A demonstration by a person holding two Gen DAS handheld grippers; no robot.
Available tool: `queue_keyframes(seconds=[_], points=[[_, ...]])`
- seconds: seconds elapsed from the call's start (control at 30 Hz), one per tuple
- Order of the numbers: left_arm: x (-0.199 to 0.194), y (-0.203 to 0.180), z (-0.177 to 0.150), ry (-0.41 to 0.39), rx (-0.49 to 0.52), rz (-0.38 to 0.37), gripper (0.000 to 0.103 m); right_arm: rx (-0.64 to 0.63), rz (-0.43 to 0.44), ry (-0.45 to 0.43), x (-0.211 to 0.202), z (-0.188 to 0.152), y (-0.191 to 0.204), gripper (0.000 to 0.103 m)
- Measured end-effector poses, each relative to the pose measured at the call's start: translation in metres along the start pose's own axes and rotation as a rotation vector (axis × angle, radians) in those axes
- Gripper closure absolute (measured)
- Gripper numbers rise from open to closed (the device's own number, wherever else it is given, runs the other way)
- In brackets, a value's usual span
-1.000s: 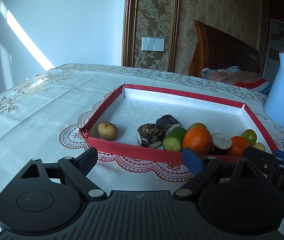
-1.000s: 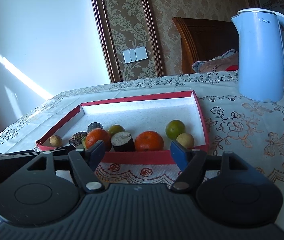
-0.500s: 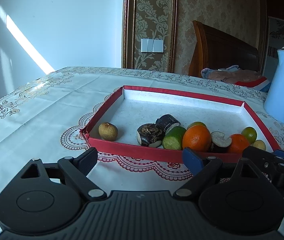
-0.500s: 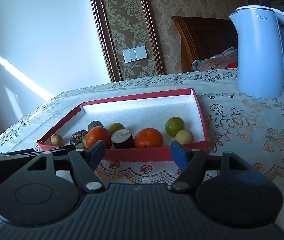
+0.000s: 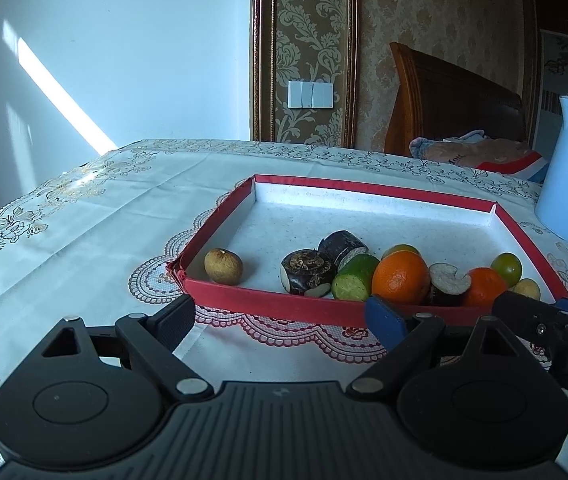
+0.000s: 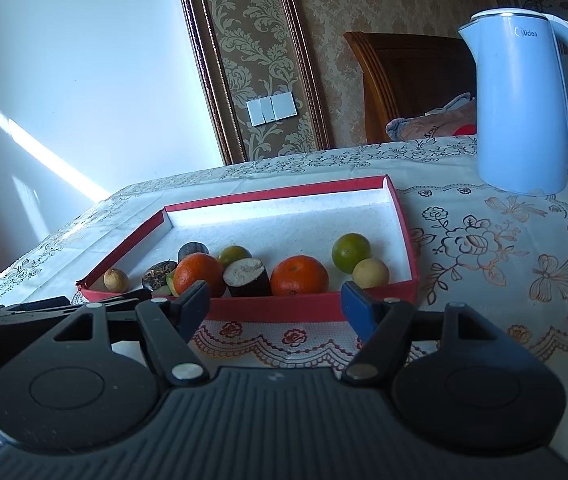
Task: Organize fruits
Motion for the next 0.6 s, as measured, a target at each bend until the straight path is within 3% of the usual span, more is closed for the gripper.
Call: queue_keyframes(seconds=[0.3,0.4,0.6], points=[[-0.0005,0.0001,0.0000,-0.009,0.006,0.010,0.011,0.001,0.002,0.000,0.0001,0.0002,-0.0002,0.032],[-0.0015,-0.0010,0.0000,-0.013,0.008,0.012,0.011,0.000,-0.001,0.000,0.0000,-0.0001,0.0004,0.024],[-0.0032,-0.0032,0.0004,-0.031,0.022,0.016,0.011,0.000,0.000,-0.002,-0.0013,-0.0005,0.0012,0.024]])
Point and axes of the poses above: each gripper's, at about its wrist camera, not at the fingertips, and x roughly the way its jaws point, y to its left, z to its top, the point moved 7 cm from there along x, roughly the way its jaws point, and after that the axes turned 10 degrees about y, right-handed, at the moved point
